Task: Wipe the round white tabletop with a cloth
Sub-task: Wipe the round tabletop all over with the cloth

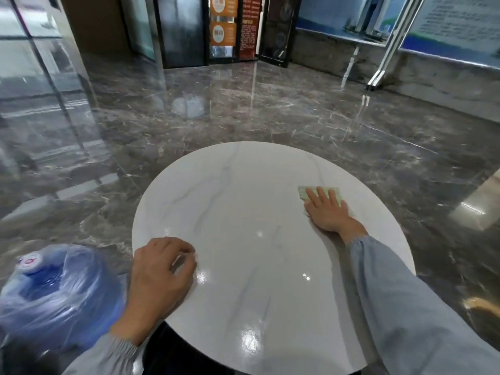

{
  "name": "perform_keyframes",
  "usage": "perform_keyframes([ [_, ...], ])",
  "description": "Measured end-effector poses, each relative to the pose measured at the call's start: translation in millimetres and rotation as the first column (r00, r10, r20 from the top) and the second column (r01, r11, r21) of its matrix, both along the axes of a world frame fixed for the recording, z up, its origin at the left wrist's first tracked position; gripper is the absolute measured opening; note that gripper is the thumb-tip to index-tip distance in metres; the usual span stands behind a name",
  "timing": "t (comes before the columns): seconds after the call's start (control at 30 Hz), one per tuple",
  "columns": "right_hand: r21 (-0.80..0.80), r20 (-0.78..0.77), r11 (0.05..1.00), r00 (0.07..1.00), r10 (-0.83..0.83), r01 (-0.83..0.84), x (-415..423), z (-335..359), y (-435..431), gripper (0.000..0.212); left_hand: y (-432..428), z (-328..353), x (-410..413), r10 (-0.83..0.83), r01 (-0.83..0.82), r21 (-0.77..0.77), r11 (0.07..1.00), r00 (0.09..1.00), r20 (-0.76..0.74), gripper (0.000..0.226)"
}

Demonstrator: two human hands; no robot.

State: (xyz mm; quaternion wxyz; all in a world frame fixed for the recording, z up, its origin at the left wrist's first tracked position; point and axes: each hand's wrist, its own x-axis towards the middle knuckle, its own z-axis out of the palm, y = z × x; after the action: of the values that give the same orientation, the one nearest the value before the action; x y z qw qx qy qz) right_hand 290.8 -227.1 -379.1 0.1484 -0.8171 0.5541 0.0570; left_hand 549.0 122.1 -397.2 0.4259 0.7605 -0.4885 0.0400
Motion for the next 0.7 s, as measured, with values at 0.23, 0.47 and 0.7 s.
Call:
perform_keyframes([
  [0.23,-0.016,0.046,0.861,0.860,0.508,-0.508,232.8,-5.9,119.8,0.057,1.3,-12.0,2.1,0.213,-0.269,-0.171,0.948,0.934,-0.288,0.040],
  [0.47,-0.042,0.101,0.743,0.737,0.668,-0.668,307.7,-4.9,197.2,0.055,-0.1,-15.1,4.5,0.231,-0.351,-0.194,0.916,0.858,-0.459,0.033],
  [0.7,-0.050,0.120,0.814,0.806,0.579,-0.578,237.8,-8.3,166.9,0.059,0.6,-14.5,5.7,0.240,-0.285,-0.067,0.956,0.894,-0.378,0.041],
])
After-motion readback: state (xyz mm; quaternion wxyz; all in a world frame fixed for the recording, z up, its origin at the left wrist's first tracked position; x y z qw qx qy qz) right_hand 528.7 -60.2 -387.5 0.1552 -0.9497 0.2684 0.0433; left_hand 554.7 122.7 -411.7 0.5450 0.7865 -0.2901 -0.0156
